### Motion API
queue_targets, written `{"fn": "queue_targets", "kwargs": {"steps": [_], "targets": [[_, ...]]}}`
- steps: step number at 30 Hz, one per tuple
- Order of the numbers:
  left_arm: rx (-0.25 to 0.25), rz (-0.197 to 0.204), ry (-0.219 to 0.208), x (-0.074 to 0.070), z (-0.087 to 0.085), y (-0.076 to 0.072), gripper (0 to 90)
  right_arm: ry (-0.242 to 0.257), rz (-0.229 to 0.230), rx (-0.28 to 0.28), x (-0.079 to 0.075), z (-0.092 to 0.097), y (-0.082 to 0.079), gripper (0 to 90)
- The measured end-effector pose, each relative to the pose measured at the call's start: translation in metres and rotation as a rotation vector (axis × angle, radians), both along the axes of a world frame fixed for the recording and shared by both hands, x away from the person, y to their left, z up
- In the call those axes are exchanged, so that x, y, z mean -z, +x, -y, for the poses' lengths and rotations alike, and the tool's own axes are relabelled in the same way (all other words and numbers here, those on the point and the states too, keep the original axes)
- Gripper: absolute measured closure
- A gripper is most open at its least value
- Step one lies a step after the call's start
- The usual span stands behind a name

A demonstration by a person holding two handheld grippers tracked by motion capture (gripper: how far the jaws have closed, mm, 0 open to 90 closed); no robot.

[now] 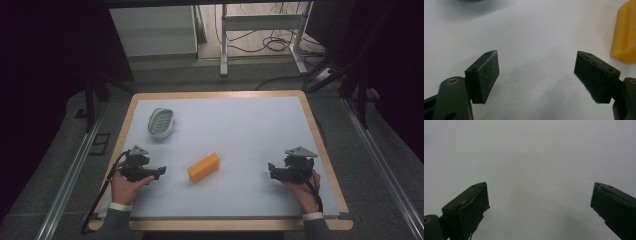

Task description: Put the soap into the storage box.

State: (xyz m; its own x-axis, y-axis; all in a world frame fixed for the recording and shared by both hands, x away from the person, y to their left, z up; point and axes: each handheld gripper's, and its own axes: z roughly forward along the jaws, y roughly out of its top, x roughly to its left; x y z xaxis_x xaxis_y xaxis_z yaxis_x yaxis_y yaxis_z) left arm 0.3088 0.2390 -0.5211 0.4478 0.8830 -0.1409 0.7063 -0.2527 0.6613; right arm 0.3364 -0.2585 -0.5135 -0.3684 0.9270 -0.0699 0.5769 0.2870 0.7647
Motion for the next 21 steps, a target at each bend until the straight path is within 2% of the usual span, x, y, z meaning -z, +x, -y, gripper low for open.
{"fn": "queue_targets", "kwargs": {"steps": [4,6,13,17,19,21], "targets": [[-0.005,0.008,-0.012,-0.002,-0.001,-0.002,21.6,0.028,0.020,-0.007,-0.005,0.008,-0.006,2.8],[-0.006,0.011,-0.012,-0.003,-0.001,-0.002,21.8,0.012,0.037,-0.003,-0.006,0.010,-0.008,3.0],[-0.020,0.016,-0.009,-0.012,-0.006,-0.004,22.3,0.044,0.036,-0.009,-0.009,0.017,-0.008,4.9],[0.013,0.019,-0.008,-0.018,-0.001,-0.004,22.3,0.041,0.028,-0.024,-0.007,0.018,-0.009,5.5],[0.045,0.015,0.007,-0.022,0.002,-0.005,22.1,0.035,0.033,-0.015,-0.008,0.019,-0.011,5.5],[0.047,0.015,0.010,-0.023,0.002,-0.005,22.2,0.036,0.036,-0.012,-0.009,0.019,-0.012,5.5]]}}
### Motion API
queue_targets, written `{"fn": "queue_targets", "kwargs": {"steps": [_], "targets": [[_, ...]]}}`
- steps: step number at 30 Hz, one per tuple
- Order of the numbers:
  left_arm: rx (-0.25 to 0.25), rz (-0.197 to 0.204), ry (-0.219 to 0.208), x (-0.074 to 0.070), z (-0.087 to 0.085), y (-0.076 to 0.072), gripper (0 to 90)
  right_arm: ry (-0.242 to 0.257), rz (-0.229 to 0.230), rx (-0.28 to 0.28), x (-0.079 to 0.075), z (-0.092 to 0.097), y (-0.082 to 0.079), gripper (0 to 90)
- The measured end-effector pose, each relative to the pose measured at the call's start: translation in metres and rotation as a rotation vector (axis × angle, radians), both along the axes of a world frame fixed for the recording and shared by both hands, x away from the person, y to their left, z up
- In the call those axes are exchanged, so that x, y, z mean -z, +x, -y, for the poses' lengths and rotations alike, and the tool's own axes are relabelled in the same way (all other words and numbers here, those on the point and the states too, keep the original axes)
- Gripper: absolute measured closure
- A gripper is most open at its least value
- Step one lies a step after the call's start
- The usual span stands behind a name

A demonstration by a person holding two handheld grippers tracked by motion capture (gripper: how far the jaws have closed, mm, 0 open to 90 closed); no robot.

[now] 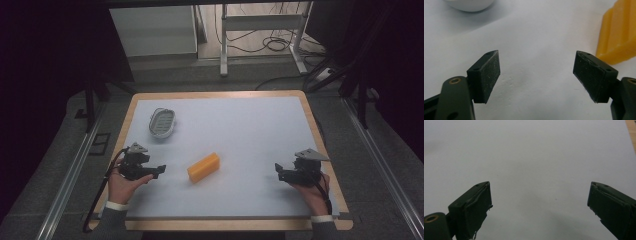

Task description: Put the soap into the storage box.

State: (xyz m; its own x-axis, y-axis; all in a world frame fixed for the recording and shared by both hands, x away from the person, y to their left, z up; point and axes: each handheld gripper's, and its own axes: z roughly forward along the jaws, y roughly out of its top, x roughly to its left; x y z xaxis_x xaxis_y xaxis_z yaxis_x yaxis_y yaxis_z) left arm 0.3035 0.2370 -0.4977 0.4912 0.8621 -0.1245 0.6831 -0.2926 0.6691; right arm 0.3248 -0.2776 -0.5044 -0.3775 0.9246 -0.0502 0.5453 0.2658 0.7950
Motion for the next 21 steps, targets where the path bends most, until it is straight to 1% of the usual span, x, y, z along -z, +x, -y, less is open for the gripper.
{"fn": "queue_targets", "kwargs": {"steps": [2,4,6,7,8,9,11,12,16,18,21], "targets": [[0.013,0.003,-0.005,-0.005,0.000,-0.001,22.2,0.002,0.003,0.008,-0.001,0.001,-0.001,5.5],[0.017,0.003,-0.009,-0.007,0.000,-0.002,22.2,0.000,0.004,0.009,-0.001,0.001,-0.002,5.5],[0.035,0.002,-0.011,-0.014,0.003,-0.002,22.3,-0.001,0.002,0.009,-0.001,0.002,-0.003,5.6],[0.035,0.002,-0.011,-0.014,0.003,-0.002,22.3,-0.001,0.002,0.009,-0.001,0.002,-0.003,5.6],[0.046,0.004,-0.010,-0.019,0.005,-0.001,22.2,0.003,0.004,0.004,-0.001,0.003,-0.003,5.9],[0.046,0.004,-0.010,-0.019,0.005,-0.001,22.2,0.003,0.004,0.004,-0.001,0.003,-0.003,5.9],[0.064,0.006,-0.004,-0.026,0.011,0.001,22.2,0.006,0.006,0.006,-0.001,0.005,-0.005,6.0],[0.064,0.006,-0.004,-0.026,0.011,0.001,22.1,0.006,0.008,0.007,-0.001,0.006,-0.005,6.1],[0.093,0.010,0.007,-0.031,0.020,0.005,21.4,0.012,0.011,0.016,-0.002,0.008,-0.006,6.1],[0.106,0.005,0.017,-0.033,0.025,0.007,21.3,0.012,0.012,0.015,-0.003,0.009,-0.007,6.1],[0.112,0.005,0.014,-0.036,0.028,0.007,21.4,0.012,0.009,0.017,-0.002,0.010,-0.006,6.1]]}}
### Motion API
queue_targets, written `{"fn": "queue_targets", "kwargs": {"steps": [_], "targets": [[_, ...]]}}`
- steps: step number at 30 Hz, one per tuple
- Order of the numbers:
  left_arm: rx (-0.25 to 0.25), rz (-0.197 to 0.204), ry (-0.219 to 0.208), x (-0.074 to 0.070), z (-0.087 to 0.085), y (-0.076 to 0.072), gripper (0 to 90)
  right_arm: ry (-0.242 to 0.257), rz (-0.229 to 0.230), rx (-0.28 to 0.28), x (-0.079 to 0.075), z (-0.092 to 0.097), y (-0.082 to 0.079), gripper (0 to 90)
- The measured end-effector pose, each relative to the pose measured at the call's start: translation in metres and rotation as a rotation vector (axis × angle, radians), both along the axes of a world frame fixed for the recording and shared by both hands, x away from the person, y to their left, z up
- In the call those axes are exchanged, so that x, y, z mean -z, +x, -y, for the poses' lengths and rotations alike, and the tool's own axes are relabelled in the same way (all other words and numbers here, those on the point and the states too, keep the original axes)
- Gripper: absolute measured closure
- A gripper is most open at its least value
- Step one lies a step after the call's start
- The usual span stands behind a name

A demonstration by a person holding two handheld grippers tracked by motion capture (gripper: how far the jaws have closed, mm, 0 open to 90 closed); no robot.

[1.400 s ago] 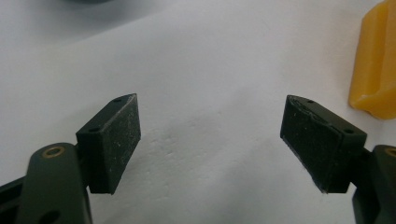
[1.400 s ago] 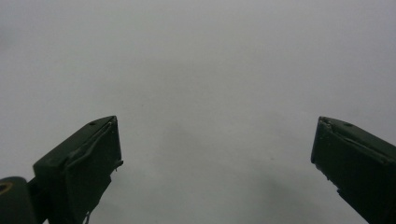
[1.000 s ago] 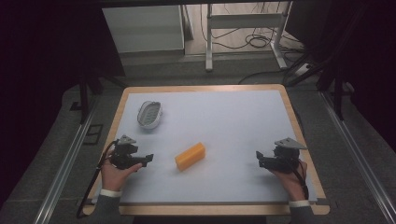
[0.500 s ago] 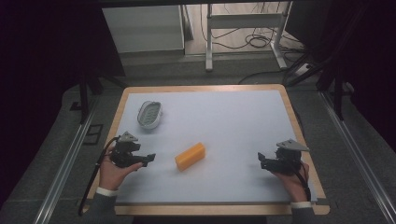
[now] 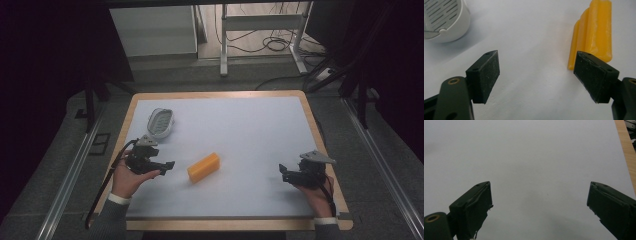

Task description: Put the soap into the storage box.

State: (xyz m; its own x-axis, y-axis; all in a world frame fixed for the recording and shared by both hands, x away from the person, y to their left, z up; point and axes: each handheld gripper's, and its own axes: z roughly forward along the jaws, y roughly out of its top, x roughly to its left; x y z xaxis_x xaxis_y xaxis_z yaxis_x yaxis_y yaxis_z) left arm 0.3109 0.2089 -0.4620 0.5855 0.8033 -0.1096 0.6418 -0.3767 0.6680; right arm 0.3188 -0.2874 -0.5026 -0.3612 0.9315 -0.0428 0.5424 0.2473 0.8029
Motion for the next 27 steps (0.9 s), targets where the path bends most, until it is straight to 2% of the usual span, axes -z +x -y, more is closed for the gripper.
{"fn": "queue_targets", "kwargs": {"steps": [15,27], "targets": [[0.045,0.020,0.012,-0.022,0.015,0.004,21.6,-0.001,0.003,0.005,-0.002,0.002,-0.001,6.1],[0.101,0.016,0.031,-0.028,0.036,0.009,21.3,0.004,-0.001,0.013,-0.002,0.004,-0.001,6.1]]}}
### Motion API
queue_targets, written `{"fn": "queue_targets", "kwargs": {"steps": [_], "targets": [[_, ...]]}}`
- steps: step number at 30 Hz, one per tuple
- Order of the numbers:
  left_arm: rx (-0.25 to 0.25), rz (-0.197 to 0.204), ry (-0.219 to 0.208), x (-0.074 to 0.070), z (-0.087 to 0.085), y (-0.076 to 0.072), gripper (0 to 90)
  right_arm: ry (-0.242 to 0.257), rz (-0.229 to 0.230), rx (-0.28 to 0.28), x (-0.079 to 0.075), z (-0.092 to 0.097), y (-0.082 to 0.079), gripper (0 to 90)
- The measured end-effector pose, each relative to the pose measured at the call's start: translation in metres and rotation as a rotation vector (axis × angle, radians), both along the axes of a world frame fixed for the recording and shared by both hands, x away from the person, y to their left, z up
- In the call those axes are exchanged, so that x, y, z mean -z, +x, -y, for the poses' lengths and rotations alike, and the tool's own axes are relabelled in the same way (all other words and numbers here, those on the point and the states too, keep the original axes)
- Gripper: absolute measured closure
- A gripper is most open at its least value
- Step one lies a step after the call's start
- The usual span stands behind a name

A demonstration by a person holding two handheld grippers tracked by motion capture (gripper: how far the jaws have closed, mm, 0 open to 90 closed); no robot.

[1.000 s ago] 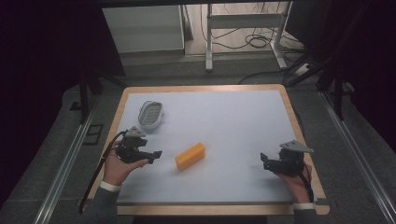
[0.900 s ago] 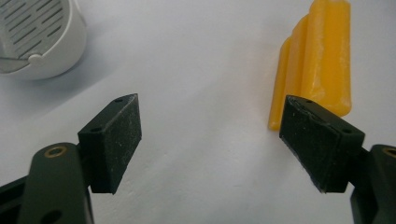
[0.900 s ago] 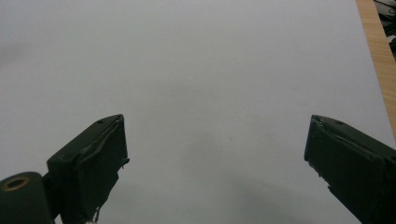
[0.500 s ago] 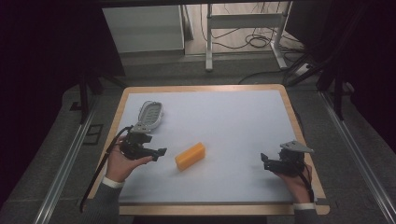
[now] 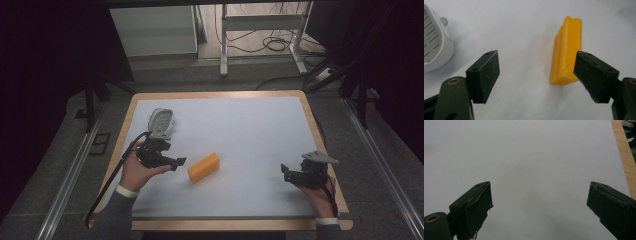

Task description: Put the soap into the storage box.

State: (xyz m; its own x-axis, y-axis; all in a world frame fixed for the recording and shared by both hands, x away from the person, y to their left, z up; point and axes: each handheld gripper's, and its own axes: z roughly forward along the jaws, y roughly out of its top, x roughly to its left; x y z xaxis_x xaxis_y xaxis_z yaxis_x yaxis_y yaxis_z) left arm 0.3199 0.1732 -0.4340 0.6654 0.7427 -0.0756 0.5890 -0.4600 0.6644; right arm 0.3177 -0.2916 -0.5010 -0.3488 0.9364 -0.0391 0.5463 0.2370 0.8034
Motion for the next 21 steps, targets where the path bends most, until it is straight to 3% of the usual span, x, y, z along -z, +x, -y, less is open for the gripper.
{"fn": "queue_targets", "kwargs": {"steps": [9,11,18,21], "targets": [[0.044,-0.015,0.008,-0.003,0.020,0.010,21.5,-0.006,-0.006,0.007,0.001,0.002,0.001,6.1],[0.049,-0.026,-0.005,-0.002,0.024,0.013,22.4,-0.006,-0.007,0.004,0.001,0.001,0.001,6.1],[0.071,-0.046,0.033,0.005,0.043,0.018,23.4,-0.013,-0.015,0.004,0.003,0.001,0.002,6.1],[0.079,-0.054,0.025,0.009,0.048,0.019,24.7,-0.014,-0.015,0.004,0.004,0.001,0.002,6.1]]}}
